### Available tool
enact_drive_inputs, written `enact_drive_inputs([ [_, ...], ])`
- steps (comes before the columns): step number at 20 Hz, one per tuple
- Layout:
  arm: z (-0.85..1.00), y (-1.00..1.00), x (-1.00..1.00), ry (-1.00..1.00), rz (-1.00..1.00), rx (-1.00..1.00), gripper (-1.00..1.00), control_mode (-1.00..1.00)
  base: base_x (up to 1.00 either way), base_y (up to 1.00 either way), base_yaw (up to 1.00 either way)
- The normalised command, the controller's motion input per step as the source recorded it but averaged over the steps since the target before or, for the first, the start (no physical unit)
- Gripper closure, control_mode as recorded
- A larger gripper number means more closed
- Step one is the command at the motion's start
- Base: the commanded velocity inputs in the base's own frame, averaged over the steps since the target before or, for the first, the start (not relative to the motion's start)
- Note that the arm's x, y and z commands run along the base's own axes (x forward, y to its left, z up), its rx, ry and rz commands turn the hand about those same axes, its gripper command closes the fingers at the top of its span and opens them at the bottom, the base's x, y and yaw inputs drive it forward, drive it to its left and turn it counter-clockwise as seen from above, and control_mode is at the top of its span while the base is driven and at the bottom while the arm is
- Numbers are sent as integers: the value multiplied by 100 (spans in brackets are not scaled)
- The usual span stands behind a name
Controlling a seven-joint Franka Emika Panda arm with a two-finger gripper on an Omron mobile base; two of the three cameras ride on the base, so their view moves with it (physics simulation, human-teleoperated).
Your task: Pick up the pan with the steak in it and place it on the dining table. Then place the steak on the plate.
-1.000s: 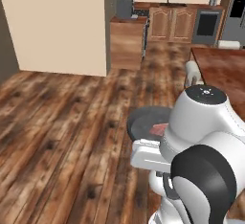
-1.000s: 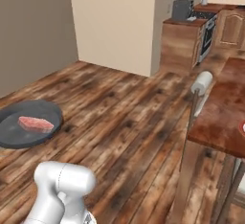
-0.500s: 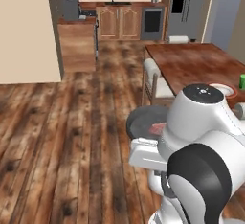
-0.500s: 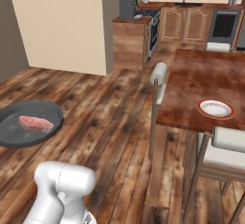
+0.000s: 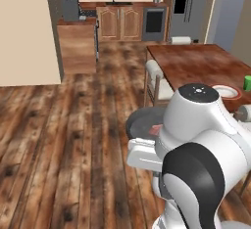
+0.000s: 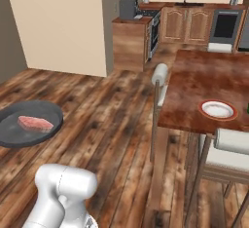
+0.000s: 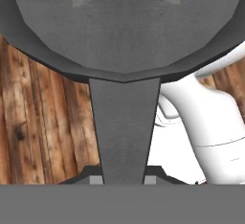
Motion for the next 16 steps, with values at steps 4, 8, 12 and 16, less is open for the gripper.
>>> enact_drive_inputs([
  [4, 0, 0, 0, 0, 0, 0, 100, 100, 1, 32, 0],
  [8, 0, 0, 0, 0, 0, 0, 100, 100, 1, 45, 1],
  [12, 0, 0, 0, 0, 0, 0, 100, 100, 5, 62, 4],
  [16, 0, 0, 0, 0, 0, 0, 100, 100, 7, 62, 4],
])
